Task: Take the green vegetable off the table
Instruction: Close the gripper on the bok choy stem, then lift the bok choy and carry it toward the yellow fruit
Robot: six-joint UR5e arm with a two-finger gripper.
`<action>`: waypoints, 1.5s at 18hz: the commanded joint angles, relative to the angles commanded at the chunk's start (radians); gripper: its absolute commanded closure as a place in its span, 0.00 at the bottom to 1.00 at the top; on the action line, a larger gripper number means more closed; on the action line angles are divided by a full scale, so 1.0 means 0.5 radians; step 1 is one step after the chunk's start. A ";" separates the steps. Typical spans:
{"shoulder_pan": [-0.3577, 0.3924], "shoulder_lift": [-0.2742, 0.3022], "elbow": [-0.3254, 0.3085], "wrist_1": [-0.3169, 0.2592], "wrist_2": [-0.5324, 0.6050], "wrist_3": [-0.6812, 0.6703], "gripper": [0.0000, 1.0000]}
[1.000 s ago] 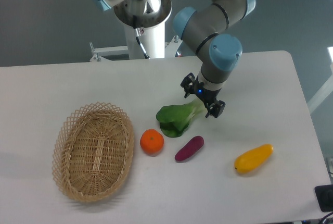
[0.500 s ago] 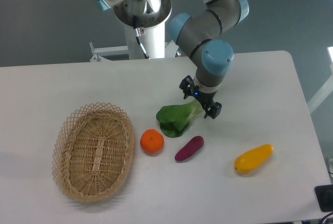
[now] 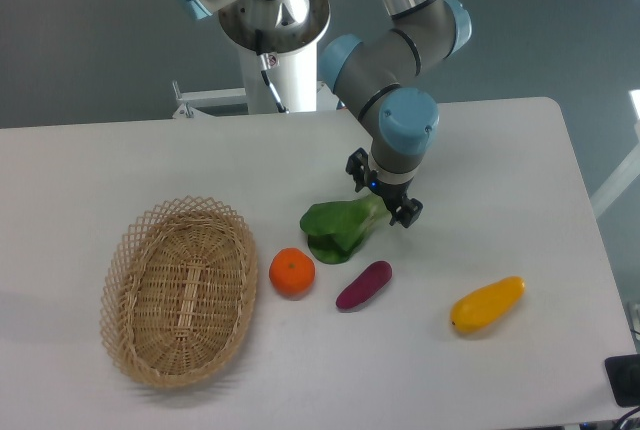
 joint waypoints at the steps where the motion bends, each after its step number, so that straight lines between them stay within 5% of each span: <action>1: 0.000 0.000 0.003 0.000 0.000 -0.003 0.50; 6: 0.000 0.009 0.031 -0.031 0.006 -0.018 0.86; 9: 0.006 0.031 0.067 -0.067 0.003 -0.015 0.87; 12: 0.012 0.043 0.184 -0.245 0.006 -0.015 0.87; 16: 0.028 0.040 0.508 -0.594 0.006 -0.012 0.87; 19: 0.046 0.003 0.772 -0.751 -0.009 -0.018 0.86; 27: 0.135 -0.316 1.190 -0.749 -0.031 -0.067 0.85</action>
